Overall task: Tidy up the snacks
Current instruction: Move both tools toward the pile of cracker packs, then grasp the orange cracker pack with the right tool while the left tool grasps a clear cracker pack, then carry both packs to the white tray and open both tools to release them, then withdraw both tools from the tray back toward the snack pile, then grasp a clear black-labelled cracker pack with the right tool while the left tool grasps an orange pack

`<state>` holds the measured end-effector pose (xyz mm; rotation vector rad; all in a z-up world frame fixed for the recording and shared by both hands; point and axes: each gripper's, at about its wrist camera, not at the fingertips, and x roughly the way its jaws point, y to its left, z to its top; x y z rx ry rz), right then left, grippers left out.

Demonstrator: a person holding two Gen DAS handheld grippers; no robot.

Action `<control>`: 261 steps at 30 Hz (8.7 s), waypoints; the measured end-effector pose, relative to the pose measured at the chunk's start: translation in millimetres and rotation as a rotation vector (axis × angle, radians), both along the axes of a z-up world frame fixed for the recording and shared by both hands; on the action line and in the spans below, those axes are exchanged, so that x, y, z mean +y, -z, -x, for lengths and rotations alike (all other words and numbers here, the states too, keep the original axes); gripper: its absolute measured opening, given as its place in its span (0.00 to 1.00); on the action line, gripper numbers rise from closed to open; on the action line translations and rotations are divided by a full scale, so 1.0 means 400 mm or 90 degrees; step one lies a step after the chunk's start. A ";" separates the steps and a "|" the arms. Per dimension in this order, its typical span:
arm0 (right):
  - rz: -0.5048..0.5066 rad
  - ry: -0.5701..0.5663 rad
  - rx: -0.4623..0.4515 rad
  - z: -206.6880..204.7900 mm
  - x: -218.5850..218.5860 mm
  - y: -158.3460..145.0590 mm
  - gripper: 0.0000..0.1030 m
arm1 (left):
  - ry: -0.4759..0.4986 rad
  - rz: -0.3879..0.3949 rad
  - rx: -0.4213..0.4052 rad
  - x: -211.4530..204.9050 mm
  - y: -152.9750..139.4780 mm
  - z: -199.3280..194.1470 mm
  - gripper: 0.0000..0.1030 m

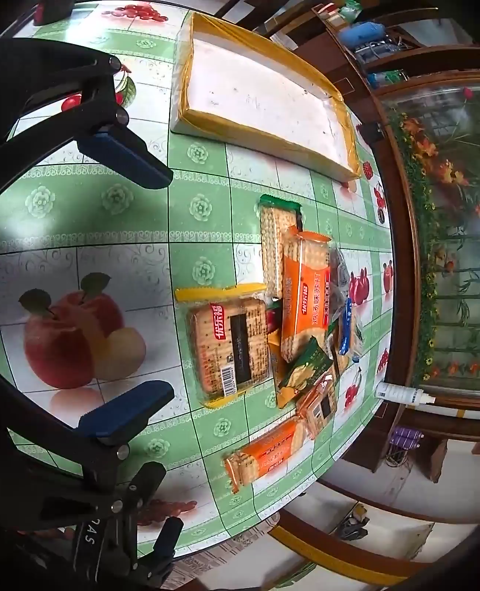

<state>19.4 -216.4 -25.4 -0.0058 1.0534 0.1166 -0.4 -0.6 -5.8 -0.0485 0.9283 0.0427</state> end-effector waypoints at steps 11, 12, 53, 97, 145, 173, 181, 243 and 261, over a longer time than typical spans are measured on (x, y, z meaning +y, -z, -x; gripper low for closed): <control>-0.001 -0.007 -0.007 -0.024 0.001 -0.015 1.00 | -0.034 -0.014 -0.016 0.042 -0.021 -0.010 1.00; -0.001 -0.009 -0.008 -0.027 -0.001 -0.018 1.00 | -0.042 -0.019 -0.017 0.059 -0.028 -0.015 1.00; 0.063 -0.051 0.130 -0.397 -0.038 0.054 1.00 | -0.103 0.178 0.233 -0.094 0.073 -0.299 1.00; 0.021 -0.135 0.177 -0.216 0.005 0.019 0.56 | -0.023 0.092 0.226 -0.107 0.060 -0.129 0.67; -0.030 -0.296 0.105 -0.539 1.016 -0.040 0.55 | -0.163 0.013 0.176 0.746 -0.004 -0.523 0.68; 0.018 -0.296 0.036 -0.497 0.969 -0.105 0.70 | -0.177 -0.040 0.183 0.717 -0.040 -0.512 0.72; 0.014 -0.285 0.027 -0.462 0.899 -0.136 0.70 | -0.158 -0.079 0.141 0.668 -0.076 -0.481 0.72; -0.003 -0.049 -0.012 -0.588 0.057 -0.056 0.71 | -0.079 -0.012 0.184 0.041 0.022 -0.166 0.71; 0.055 -0.085 0.061 -0.457 0.003 0.002 0.78 | -0.121 0.004 0.112 0.097 -0.096 -0.396 0.71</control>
